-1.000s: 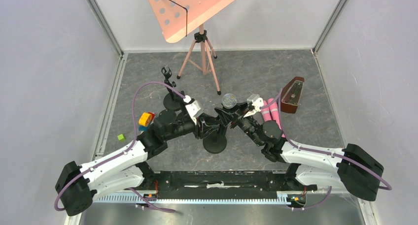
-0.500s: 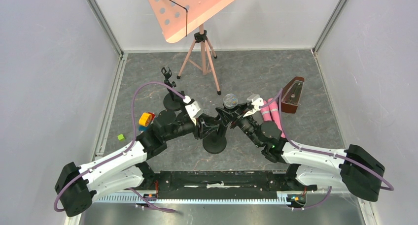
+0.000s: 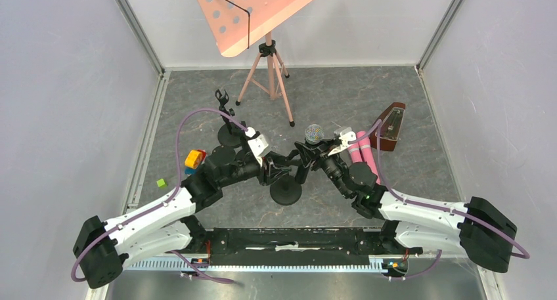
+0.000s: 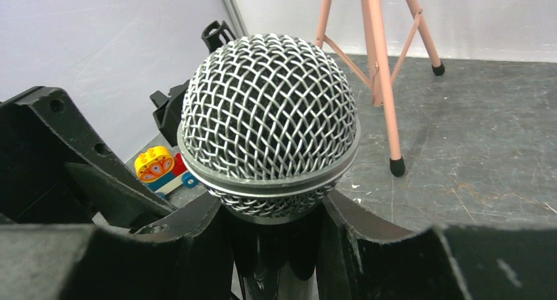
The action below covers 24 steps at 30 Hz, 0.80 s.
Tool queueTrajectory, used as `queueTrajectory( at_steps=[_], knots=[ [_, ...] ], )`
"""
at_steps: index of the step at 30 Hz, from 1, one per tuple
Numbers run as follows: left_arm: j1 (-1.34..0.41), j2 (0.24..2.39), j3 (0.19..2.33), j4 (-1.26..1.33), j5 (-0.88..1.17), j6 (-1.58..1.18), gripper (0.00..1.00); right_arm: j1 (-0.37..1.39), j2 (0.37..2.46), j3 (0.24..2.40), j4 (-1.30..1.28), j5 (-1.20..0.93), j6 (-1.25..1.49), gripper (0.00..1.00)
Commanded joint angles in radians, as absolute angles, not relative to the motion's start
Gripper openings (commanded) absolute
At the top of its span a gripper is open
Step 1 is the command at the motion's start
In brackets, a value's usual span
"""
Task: Remove the microphone from the stand
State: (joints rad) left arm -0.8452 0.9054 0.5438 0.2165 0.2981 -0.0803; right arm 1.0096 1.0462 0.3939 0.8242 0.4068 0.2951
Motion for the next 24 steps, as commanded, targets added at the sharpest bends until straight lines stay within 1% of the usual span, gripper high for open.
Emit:
queueTrajectory(
  at_steps=[1, 2, 4, 6, 8, 10, 12, 16, 21, 23, 24],
  knots=[
    [-0.847, 0.918, 0.566, 0.179, 0.320, -0.070, 0.49, 1.014, 1.036, 0.394, 0.844, 0.328, 0.294, 0.35],
    [-0.847, 0.918, 0.567, 0.181, 0.322, -0.072, 0.50, 1.014, 1.031, 0.392, 0.847, 0.326, 0.297, 0.35],
    [-0.847, 0.920, 0.571, 0.181, 0.327, -0.075, 0.58, 1.014, 1.020, 0.385, 0.851, 0.324, 0.296, 0.36],
    [-0.847, 0.921, 0.577, 0.180, 0.332, -0.080, 0.68, 1.014, 1.013, 0.386, 0.833, 0.341, 0.293, 0.36],
    [-0.847, 0.914, 0.580, 0.176, 0.337, -0.084, 0.76, 1.014, 1.011, 0.404, 0.756, 0.421, 0.298, 0.37],
    [-0.847, 0.896, 0.576, 0.183, 0.334, -0.090, 0.86, 1.013, 1.013, 0.436, 0.642, 0.509, 0.310, 0.37],
    [-0.847, 0.876, 0.569, 0.189, 0.315, -0.091, 0.98, 1.012, 1.009, 0.443, 0.594, 0.561, 0.303, 0.38],
    [-0.847, 0.837, 0.569, 0.177, 0.293, -0.096, 1.00, 1.002, 0.985, 0.428, 0.561, 0.564, 0.299, 0.39],
    [-0.847, 0.763, 0.554, 0.176, 0.250, -0.113, 1.00, 0.987, 0.989, 0.444, 0.492, 0.488, 0.288, 0.39],
    [-0.847, 0.721, 0.539, 0.183, 0.223, -0.116, 1.00, 0.983, 1.013, 0.473, 0.412, 0.501, 0.277, 0.39],
    [-0.847, 0.701, 0.532, 0.187, 0.207, -0.118, 1.00, 0.983, 1.038, 0.503, 0.339, 0.553, 0.282, 0.39]
  ],
)
